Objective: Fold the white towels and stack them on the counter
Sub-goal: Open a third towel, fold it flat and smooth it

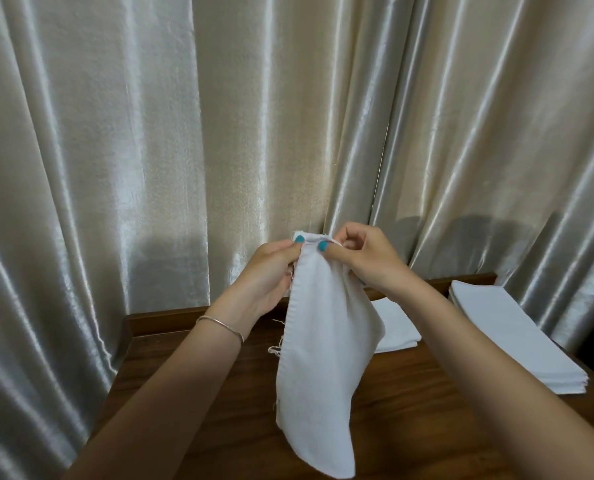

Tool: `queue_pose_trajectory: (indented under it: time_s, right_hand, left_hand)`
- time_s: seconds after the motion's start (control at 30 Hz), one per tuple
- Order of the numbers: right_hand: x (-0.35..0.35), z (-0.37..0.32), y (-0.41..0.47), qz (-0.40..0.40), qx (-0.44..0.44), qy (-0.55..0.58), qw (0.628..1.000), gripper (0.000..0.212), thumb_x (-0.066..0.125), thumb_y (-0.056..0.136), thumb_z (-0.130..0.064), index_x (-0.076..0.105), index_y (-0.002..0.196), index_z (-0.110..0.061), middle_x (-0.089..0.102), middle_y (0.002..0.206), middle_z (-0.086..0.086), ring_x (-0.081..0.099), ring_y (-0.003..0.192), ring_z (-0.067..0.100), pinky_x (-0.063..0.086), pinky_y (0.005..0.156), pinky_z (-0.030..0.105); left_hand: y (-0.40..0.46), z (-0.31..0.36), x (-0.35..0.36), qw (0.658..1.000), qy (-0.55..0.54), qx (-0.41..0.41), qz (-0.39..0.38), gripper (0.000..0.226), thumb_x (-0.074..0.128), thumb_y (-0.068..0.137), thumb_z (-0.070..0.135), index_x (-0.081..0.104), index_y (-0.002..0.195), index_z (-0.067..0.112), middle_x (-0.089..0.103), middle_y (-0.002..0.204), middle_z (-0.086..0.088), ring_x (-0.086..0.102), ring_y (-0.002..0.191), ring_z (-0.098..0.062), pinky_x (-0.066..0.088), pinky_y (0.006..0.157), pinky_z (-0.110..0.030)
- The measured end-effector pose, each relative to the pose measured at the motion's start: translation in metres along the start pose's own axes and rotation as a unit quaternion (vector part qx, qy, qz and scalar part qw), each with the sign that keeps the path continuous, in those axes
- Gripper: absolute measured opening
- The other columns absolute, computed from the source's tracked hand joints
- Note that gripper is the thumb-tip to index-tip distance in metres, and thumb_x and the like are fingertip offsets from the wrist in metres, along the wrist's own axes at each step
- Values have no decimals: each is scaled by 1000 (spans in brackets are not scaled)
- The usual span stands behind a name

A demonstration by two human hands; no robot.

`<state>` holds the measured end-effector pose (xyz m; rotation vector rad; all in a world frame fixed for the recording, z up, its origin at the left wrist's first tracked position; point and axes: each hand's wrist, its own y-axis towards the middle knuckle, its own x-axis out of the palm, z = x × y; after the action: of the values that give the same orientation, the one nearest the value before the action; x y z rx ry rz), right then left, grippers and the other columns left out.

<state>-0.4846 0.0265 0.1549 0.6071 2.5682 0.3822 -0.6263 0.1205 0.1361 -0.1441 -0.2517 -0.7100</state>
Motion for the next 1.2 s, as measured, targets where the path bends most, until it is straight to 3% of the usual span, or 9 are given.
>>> queue_pose_trajectory:
  time_s: [0.17,0.27,0.37,0.57,0.7,0.83,1.0,1.1,1.2]
  right_hand:
    - [-3,2,2,-2,20,48,999,17,77,82,-16,66,88,-4,43,53,8,33,44,8,27,45,18]
    - [-2,2,0,12,6,89,996,13,76,81,-9,71,88,1,54,46,-8,44,43,1,35,46,13]
    - [-3,2,-1,17,-2,105,994,5,77,79,-10,74,83,-8,67,61,-3,60,64,14,46,61,24]
    - [-5,1,0,20,-16,61,998,18,80,77,-26,72,88,-15,60,69,31,54,65,32,44,62,38]
    - [-4,2,3,24,-17,39,999,23,79,77,-27,68,90,-12,62,78,37,61,73,50,53,63,48]
    - [-3,7,6,24,-16,56,998,25,79,78,-24,66,91,-6,59,73,38,57,65,35,47,61,36]
    - [-1,11,7,53,-18,45,997,28,80,77,-21,63,86,-1,54,58,26,49,54,25,39,50,24]
    - [1,13,10,85,-17,39,995,28,82,75,-20,61,79,-2,51,55,16,42,49,21,36,46,19]
    - [5,13,12,108,-26,38,993,27,84,73,-19,60,74,-6,47,52,11,36,45,11,31,44,15]
  left_hand:
    - [-6,8,9,1000,-1,13,-29,22,53,94,11,68,106,-1,67,108,-23,62,97,-27,48,94,-38]
    - [-10,10,12,997,18,23,-73,26,50,96,10,66,112,-1,64,119,-24,60,108,-30,42,103,-42]
    - [-14,10,11,992,48,30,-111,27,45,98,9,64,116,2,66,118,-18,60,111,-27,43,103,-38]
    - [-18,9,8,985,84,42,-144,29,45,98,10,61,122,7,67,120,-14,62,113,-23,46,101,-33]
    - [-16,8,7,984,93,49,-144,30,45,98,11,59,125,6,66,121,-14,61,116,-23,45,103,-34]
    - [-13,6,6,983,102,51,-142,31,45,99,15,59,126,8,64,124,-15,59,118,-24,43,105,-36]
    - [-9,3,10,982,125,57,-132,46,50,91,45,63,121,13,68,117,-13,62,110,-21,45,97,-33]
    - [-8,0,13,977,165,94,-97,32,55,93,36,67,110,12,72,98,-7,66,93,-16,49,84,-29]
    - [-5,-5,18,982,137,112,-59,36,61,90,37,67,109,8,73,99,-12,69,93,-22,51,85,-35]
